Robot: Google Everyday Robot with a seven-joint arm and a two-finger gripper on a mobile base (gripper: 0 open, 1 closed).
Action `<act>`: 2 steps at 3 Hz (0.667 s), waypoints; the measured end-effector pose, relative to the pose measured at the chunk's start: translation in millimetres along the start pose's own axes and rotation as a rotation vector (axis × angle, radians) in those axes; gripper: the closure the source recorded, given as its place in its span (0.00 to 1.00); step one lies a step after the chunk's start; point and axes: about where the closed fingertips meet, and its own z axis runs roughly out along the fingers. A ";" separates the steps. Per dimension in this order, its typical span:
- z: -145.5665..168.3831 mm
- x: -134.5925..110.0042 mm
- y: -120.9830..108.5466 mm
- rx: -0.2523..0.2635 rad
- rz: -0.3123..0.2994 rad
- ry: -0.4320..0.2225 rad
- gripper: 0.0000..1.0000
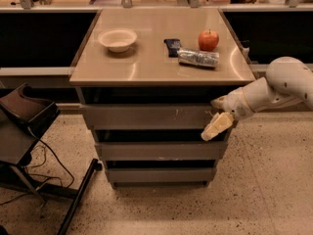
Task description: Close top drawer
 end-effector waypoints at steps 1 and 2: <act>-13.7 -25.3 -31.1 0.083 0.019 -0.076 0.00; -13.6 -25.3 -31.1 0.083 0.019 -0.076 0.00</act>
Offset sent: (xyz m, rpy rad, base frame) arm 0.0284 -0.0039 0.0166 0.0358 -0.0508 -0.0680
